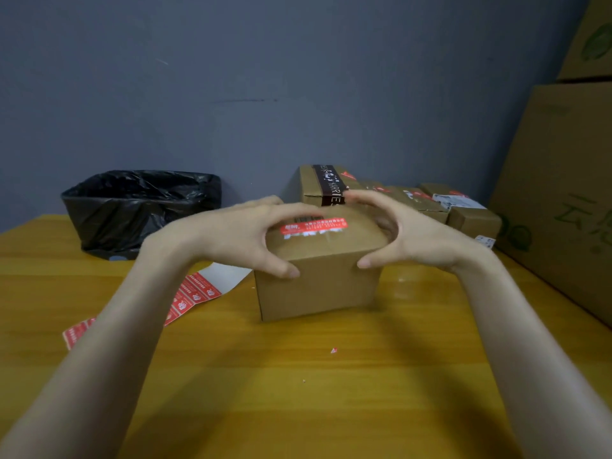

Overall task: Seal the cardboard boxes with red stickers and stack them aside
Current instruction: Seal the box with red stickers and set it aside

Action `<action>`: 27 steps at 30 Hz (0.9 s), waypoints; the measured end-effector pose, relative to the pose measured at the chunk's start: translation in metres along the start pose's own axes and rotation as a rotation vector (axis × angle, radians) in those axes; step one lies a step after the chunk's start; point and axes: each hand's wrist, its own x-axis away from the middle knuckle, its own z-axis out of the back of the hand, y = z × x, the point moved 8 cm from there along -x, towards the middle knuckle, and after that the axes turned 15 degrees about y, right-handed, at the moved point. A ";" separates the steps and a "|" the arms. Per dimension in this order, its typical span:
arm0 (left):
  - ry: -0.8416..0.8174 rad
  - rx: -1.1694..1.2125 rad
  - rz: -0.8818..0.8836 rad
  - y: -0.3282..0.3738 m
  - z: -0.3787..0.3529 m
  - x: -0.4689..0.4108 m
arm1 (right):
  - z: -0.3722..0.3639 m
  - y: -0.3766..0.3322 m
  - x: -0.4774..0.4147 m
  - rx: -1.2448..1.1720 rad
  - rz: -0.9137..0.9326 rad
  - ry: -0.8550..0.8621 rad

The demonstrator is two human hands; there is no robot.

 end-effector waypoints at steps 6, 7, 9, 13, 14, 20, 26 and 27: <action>0.281 0.019 0.086 -0.019 0.042 0.006 | -0.001 -0.004 -0.012 -0.083 -0.038 0.329; 0.324 0.013 0.106 -0.019 0.047 0.007 | -0.004 -0.002 -0.013 -0.089 -0.067 0.384; 0.394 0.049 0.157 -0.019 0.055 0.008 | -0.011 -0.002 -0.012 -0.141 -0.116 0.476; 0.419 0.093 0.253 -0.028 0.068 0.013 | -0.039 -0.006 -0.011 -0.204 -0.184 0.424; 0.421 0.108 0.272 -0.031 0.073 0.016 | -0.046 -0.008 -0.010 -0.215 -0.184 0.406; 0.608 0.265 0.421 -0.058 0.100 0.032 | -0.078 -0.026 -0.006 -0.188 -0.129 0.361; 0.691 0.221 0.493 -0.061 0.089 0.024 | -0.109 -0.056 -0.006 -0.061 0.035 0.364; 0.688 0.212 0.506 -0.062 0.085 0.023 | -0.113 -0.058 -0.008 -0.055 0.045 0.369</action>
